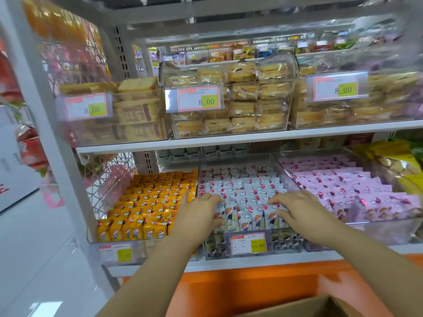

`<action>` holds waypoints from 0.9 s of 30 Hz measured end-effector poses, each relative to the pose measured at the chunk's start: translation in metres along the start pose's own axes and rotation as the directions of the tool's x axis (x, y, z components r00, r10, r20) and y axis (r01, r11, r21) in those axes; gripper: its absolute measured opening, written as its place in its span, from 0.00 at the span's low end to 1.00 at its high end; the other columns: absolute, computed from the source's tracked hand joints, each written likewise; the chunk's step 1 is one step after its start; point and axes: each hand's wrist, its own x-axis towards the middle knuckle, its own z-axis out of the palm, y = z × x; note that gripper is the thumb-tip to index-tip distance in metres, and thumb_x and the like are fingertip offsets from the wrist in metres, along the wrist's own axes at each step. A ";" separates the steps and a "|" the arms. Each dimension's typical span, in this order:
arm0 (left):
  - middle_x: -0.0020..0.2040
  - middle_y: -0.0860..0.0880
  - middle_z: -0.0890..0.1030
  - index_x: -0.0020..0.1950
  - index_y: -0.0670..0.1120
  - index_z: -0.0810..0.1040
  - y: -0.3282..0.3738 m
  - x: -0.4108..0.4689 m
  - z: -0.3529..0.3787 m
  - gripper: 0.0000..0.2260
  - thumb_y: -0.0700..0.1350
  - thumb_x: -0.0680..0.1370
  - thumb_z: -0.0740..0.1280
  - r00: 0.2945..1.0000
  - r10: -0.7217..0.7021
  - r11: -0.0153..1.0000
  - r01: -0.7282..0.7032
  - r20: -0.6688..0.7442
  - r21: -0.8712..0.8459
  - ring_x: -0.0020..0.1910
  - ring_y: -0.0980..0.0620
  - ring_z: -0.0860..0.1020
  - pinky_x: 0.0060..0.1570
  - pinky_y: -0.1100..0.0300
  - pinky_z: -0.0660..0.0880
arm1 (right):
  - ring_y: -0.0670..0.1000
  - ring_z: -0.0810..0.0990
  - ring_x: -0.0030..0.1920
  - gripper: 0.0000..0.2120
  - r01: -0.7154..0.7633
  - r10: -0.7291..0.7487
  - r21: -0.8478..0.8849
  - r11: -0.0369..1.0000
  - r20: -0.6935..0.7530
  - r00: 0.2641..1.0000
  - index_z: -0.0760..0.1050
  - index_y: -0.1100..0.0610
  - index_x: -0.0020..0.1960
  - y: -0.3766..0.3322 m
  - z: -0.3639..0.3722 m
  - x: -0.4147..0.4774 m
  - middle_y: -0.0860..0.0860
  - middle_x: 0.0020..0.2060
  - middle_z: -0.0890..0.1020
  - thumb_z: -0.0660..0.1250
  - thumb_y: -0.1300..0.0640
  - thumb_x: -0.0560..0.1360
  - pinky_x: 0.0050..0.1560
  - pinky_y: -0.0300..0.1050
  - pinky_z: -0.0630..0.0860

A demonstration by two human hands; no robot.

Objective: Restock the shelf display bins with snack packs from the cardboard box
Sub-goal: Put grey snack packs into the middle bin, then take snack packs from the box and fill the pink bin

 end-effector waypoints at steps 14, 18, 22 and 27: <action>0.58 0.50 0.78 0.61 0.50 0.75 0.049 -0.074 0.060 0.16 0.42 0.74 0.67 0.803 0.041 0.944 -0.226 -0.595 -0.240 0.58 0.51 0.72 0.61 0.52 0.66 | 0.55 0.69 0.66 0.17 0.072 0.014 0.170 0.983 -0.459 0.888 0.73 0.57 0.65 -0.017 0.054 -0.071 0.54 0.64 0.75 0.61 0.56 0.77 0.67 0.50 0.61; 0.55 0.50 0.79 0.60 0.48 0.77 0.071 -0.117 0.118 0.13 0.43 0.76 0.62 0.921 -0.023 0.890 -0.158 -0.389 -0.427 0.52 0.49 0.79 0.50 0.54 0.72 | 0.53 0.77 0.57 0.15 -0.011 0.092 0.289 0.957 -0.269 0.959 0.74 0.56 0.63 -0.004 0.085 -0.111 0.52 0.55 0.80 0.64 0.60 0.77 0.59 0.46 0.71; 0.55 0.53 0.78 0.62 0.49 0.76 0.074 -0.151 0.181 0.13 0.40 0.79 0.64 0.988 -0.108 0.791 0.017 -0.112 -0.611 0.53 0.55 0.78 0.54 0.61 0.74 | 0.47 0.80 0.49 0.17 -0.164 0.175 0.267 0.950 -0.019 0.984 0.69 0.44 0.65 0.028 0.128 -0.148 0.45 0.51 0.81 0.61 0.50 0.77 0.49 0.51 0.80; 0.54 0.55 0.76 0.63 0.50 0.76 0.063 -0.163 0.241 0.14 0.39 0.79 0.64 0.966 -0.182 0.722 0.257 0.181 -0.642 0.54 0.56 0.76 0.57 0.61 0.74 | 0.49 0.77 0.51 0.21 -0.453 0.341 0.350 0.820 0.336 0.878 0.68 0.55 0.69 0.053 0.189 -0.175 0.52 0.53 0.78 0.65 0.59 0.77 0.51 0.38 0.71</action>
